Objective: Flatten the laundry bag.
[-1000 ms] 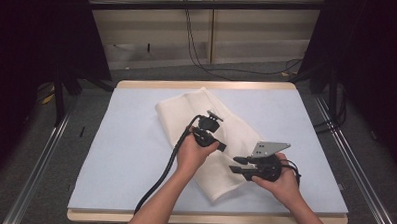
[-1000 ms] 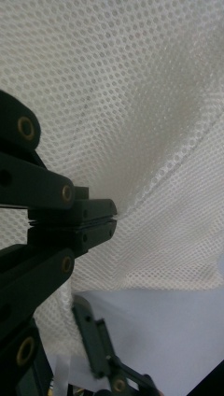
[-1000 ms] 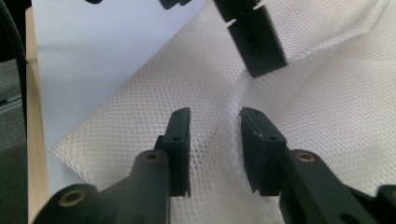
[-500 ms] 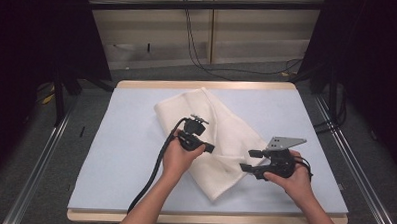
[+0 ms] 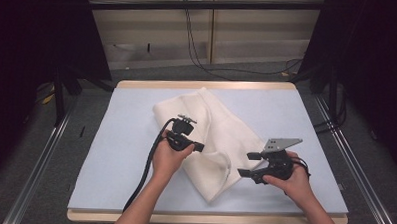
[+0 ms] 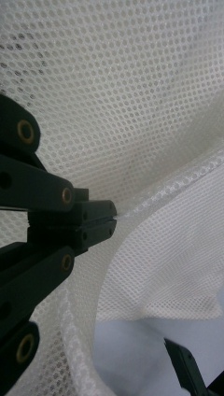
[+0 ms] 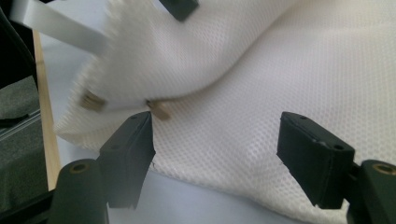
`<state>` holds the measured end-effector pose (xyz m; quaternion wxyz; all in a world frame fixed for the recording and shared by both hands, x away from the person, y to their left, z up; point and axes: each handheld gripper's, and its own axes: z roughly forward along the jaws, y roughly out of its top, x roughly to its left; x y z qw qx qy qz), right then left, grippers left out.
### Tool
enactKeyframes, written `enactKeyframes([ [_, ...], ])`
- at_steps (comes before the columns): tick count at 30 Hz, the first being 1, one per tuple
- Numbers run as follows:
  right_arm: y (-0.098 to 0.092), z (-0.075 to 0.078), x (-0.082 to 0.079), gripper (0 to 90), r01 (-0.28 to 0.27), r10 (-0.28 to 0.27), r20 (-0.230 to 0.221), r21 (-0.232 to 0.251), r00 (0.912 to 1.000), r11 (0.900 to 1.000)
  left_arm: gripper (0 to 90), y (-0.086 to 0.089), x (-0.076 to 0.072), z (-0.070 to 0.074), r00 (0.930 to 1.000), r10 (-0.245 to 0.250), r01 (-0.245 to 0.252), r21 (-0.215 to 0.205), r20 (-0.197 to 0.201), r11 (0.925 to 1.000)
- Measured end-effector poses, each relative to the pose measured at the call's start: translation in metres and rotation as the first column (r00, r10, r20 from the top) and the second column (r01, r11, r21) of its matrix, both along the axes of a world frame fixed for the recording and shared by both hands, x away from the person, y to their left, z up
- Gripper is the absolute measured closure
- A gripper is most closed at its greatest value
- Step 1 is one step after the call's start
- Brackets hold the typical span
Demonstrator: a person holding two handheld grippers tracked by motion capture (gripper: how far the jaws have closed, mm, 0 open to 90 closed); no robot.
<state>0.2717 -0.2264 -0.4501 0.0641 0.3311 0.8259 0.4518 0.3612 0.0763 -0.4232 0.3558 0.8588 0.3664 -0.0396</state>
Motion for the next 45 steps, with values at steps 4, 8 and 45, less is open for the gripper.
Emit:
enactKeyframes([
  [4,-0.001,-0.014,0.006,31.3,0.059,-0.058,0.009,-0.097,0.9983,0.994,90.0,0.008,-0.007,-0.002,0.9999,-0.011,0.011,-0.018,0.005,0.9998],
  [8,0.002,-0.027,0.01,36.6,0.098,-0.096,0.019,-0.163,0.9952,0.982,90.0,0.012,-0.015,-0.005,0.9995,-0.023,0.024,-0.021,0.021,0.9995],
  [45,-0.031,-0.011,0.067,83.2,0.261,-0.26,0.028,-0.208,0.9651,0.943,90.0,0.037,-0.038,-0.005,0.9977,-0.008,0.011,-0.05,0.068,0.9987],
])
